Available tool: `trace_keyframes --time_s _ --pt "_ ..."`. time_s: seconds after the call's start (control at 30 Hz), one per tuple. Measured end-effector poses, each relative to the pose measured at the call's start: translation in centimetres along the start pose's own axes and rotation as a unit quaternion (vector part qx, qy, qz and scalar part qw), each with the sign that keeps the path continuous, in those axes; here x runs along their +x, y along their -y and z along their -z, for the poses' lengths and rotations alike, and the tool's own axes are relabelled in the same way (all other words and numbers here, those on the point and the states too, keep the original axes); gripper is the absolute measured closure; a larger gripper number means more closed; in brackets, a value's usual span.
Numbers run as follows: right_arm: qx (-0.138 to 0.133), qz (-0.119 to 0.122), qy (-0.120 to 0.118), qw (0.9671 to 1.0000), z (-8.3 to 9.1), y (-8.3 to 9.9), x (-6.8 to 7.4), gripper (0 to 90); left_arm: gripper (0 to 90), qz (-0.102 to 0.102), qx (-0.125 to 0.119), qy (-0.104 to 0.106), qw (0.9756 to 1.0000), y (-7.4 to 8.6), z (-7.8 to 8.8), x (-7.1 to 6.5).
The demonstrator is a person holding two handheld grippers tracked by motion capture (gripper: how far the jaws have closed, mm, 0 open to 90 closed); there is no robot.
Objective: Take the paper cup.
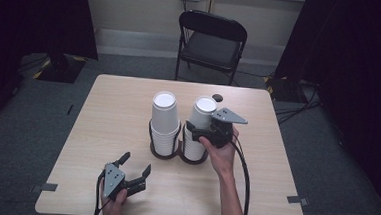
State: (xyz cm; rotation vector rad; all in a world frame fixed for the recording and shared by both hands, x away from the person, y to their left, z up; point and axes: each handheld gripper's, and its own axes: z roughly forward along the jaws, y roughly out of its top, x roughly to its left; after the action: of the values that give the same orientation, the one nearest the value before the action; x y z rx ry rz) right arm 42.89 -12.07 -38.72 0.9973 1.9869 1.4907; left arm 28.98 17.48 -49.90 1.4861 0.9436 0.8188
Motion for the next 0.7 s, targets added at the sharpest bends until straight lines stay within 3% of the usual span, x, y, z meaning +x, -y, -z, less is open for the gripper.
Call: trace_keyframes --time_s 0.7 --pt "-0.032 0.002 0.001 0.9995 0.8 -1.5 0.1 13.1 17.5 0.001 -0.002 0.002 1.0000 0.0 0.0 0.0"
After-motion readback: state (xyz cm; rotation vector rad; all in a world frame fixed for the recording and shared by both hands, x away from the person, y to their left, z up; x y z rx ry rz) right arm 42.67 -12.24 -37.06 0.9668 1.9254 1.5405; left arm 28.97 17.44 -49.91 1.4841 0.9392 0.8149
